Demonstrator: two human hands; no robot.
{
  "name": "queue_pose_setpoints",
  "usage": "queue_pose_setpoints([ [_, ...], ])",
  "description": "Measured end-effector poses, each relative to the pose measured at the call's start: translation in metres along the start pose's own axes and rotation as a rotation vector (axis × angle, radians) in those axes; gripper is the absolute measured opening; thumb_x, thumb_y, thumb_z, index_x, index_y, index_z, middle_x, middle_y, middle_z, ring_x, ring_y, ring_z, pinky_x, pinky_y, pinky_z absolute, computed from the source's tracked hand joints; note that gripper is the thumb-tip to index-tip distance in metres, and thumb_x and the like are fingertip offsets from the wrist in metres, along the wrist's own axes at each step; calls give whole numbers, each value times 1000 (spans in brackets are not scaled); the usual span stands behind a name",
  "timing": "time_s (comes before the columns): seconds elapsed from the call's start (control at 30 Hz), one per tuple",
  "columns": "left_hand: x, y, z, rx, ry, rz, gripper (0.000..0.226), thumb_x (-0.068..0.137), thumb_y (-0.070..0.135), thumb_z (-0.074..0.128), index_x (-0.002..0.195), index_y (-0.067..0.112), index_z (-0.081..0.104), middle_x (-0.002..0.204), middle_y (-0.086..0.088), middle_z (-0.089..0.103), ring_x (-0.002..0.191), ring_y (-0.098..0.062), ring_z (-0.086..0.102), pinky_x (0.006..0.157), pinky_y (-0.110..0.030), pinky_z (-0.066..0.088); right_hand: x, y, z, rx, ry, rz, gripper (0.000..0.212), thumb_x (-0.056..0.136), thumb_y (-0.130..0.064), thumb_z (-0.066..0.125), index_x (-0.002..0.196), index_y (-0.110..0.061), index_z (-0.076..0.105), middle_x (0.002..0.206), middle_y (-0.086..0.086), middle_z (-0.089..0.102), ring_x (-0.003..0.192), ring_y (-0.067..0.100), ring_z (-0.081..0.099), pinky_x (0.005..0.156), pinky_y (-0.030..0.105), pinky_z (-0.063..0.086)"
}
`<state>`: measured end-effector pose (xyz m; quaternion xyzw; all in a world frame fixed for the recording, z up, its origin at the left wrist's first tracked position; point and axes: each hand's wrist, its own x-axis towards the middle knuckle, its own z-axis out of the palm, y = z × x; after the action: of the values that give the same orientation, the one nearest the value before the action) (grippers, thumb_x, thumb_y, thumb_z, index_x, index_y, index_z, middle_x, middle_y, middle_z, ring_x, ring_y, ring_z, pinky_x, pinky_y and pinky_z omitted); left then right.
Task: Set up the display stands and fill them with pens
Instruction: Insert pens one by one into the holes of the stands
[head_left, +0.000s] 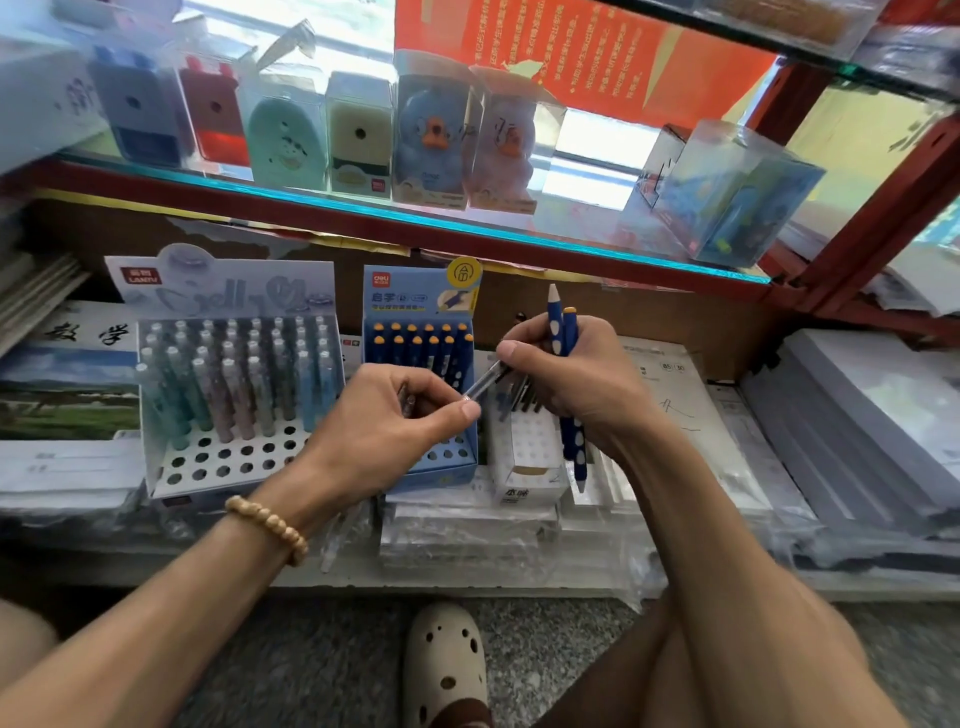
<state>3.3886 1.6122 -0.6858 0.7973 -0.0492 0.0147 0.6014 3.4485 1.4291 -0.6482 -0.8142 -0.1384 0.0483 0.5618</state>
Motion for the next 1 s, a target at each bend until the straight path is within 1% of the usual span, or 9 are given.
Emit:
queue_pose_setpoints([
  [0.1, 2, -2, 5, -20, 121, -96, 23, 94, 29, 63, 78, 13, 68, 59, 6, 55, 49, -1, 47, 46, -16, 39, -1, -4, -17, 32, 68, 22, 9, 90, -6, 68, 83, -12, 68, 71, 0, 66, 51, -2, 57, 48, 11, 42],
  [0.17, 5, -5, 4, -241, 233, -258, 22, 98, 12, 50, 81, 9, 64, 59, 3, 51, 47, -7, 43, 39, -17, 32, 0, -4, -32, 49, 166, 38, 7, 90, -10, 68, 84, -13, 68, 75, 2, 65, 51, -2, 55, 52, 15, 41],
  [0.27, 8, -7, 0, -597, 346, -425, 23, 82, -2, 39, 90, 5, 59, 52, 4, 41, 44, -10, 36, 36, -19, 28, 1, 2, -50, -81, 324, 15, 9, 89, -15, 71, 81, -18, 70, 79, 3, 68, 60, 1, 59, 62, 23, 44],
  [0.4, 13, -9, -3, -789, 440, -450, 27, 77, -5, 37, 91, 6, 58, 54, 3, 38, 45, -10, 38, 38, -21, 33, 3, 11, -65, -244, 451, -14, 14, 87, -15, 74, 77, -25, 70, 82, 1, 71, 84, 20, 69, 79, 36, 56],
  [0.5, 17, -12, -3, -894, 441, -465, 24, 91, -4, 38, 98, 6, 59, 61, 1, 44, 52, -10, 45, 46, -24, 41, 8, 21, -63, -424, 468, -11, 7, 88, -18, 73, 84, -21, 70, 82, -6, 67, 81, 12, 65, 79, 32, 54],
  [0.6, 17, -13, -2, -943, 420, -477, 22, 101, 5, 38, 108, 6, 59, 71, 0, 50, 60, -10, 50, 54, -25, 46, 14, 30, -52, -586, 472, -26, 10, 89, -20, 72, 98, -14, 72, 79, -8, 62, 71, -2, 56, 66, 13, 41],
  [0.67, 16, -11, -1, -971, 426, -468, 24, 102, 7, 39, 113, 3, 60, 79, -3, 56, 69, -13, 57, 62, -26, 50, 18, 37, -47, -624, 459, -8, 11, 91, -19, 71, 99, -13, 73, 83, -6, 63, 70, -1, 55, 61, 7, 34],
  [0.87, 14, -4, -4, -927, 450, -392, 25, 106, 9, 36, 121, 0, 53, 103, -20, 70, 88, -27, 74, 79, -33, 58, 25, 49, -40, -676, 435, 12, 11, 91, -18, 70, 98, -12, 75, 87, -1, 69, 80, 13, 63, 72, 21, 43],
  [1.0, 14, -2, -4, -832, 464, -327, 22, 107, 14, 35, 113, 5, 54, 100, -20, 72, 89, -28, 74, 80, -35, 59, 28, 51, -38, -660, 398, -1, 13, 90, -17, 72, 101, -10, 76, 94, 2, 72, 82, 14, 63, 74, 19, 43],
])
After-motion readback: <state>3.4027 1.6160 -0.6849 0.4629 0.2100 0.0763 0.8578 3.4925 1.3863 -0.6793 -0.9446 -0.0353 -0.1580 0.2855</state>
